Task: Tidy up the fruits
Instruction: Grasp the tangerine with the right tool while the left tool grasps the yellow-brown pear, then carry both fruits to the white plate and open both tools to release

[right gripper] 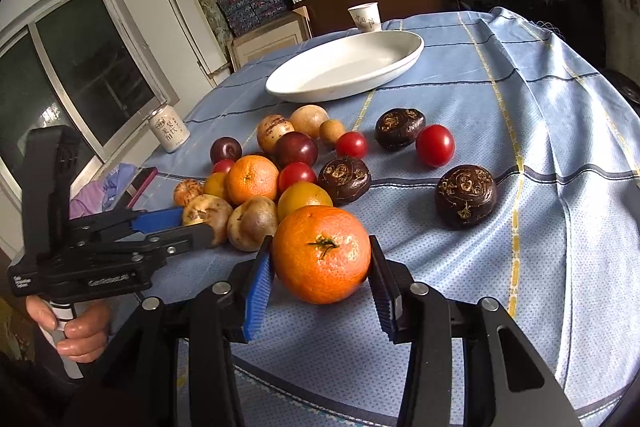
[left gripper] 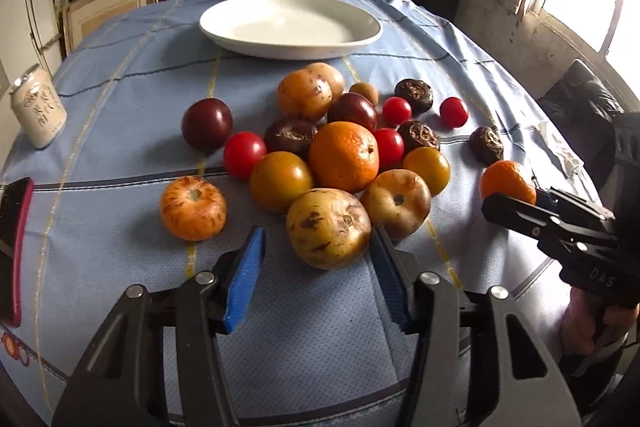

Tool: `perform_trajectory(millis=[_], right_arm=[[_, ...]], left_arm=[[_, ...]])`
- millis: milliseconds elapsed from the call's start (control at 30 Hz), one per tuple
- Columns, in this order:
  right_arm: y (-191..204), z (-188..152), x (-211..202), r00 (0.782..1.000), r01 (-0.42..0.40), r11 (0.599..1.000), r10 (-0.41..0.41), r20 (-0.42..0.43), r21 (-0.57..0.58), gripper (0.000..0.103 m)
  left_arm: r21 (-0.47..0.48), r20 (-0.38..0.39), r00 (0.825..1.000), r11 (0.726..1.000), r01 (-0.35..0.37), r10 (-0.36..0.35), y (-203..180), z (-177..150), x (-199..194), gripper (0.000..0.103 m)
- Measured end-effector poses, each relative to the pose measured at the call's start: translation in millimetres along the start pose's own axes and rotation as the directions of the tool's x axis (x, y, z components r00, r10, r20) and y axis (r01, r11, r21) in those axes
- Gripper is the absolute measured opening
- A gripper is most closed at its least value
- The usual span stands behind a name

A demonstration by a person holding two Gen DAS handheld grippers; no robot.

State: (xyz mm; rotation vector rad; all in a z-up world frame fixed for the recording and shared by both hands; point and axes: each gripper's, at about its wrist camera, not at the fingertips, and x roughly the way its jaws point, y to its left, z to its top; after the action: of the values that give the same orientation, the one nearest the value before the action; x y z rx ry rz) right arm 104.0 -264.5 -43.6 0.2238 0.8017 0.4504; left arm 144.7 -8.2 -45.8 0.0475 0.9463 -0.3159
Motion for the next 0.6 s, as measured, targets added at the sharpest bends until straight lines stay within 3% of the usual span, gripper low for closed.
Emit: perform_trajectory(millis=[167,600], right_arm=[[-2,0,-1,1.0,-0.009,1.0,0.009,0.004,0.007,0.045],[-2,-1,3,1.0,0.019,1.0,-0.019,-0.011,0.007,0.045]], left_arm=[[0.005,-0.036,0.999,1.0,0.01,-0.01,-4,5,11,0.046],[-0.009,-0.002,1.0,0.999,0.031,-0.031,-3,-2,-2,0.043]])
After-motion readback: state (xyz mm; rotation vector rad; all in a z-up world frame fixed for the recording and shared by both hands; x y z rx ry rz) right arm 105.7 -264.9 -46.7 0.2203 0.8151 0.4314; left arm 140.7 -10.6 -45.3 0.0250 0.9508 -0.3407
